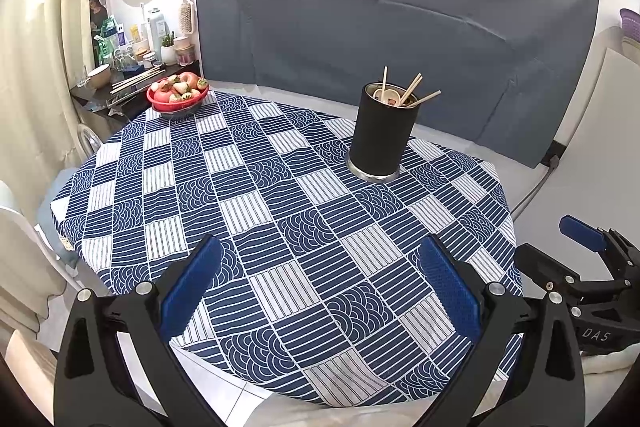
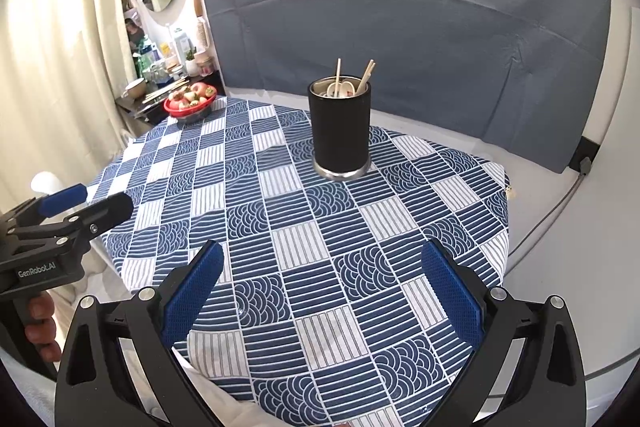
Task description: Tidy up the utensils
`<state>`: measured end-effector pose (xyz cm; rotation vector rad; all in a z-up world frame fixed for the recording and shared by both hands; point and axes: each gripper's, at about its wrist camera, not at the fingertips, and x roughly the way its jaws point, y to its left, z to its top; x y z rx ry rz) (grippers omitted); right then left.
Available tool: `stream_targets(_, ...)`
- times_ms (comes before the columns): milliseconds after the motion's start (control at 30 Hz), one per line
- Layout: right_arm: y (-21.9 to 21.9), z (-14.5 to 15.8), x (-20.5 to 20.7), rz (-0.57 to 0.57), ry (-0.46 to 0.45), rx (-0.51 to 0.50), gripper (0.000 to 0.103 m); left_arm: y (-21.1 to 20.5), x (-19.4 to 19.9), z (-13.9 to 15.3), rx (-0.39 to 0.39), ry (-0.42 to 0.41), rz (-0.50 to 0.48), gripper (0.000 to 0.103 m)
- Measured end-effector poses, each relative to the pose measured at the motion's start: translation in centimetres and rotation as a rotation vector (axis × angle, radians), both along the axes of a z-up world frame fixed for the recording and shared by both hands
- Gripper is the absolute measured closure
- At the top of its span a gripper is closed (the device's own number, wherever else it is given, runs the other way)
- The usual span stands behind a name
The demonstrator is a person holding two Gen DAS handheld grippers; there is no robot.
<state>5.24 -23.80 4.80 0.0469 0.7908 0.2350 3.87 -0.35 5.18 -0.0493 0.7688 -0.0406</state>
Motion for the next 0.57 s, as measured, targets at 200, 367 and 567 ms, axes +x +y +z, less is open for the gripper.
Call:
stream_targets(200,-0.03,-0.11,0.1,0.004,0.003,0.002,0.008,0.13,0.03,-0.03,-0.01,-0.001,0.004,0.006)
stream_targets(367,0.1,-0.12,0.36,0.011,0.0,0.002,0.008,0.31,0.16,0.09,-0.014,0.0,0.0,0.006)
stream_targets(567,0.46,-0.13,0.86,0.011,0.0,-0.011,0.008,0.49,0.86,0.27,-0.01,-0.008,0.007,0.006)
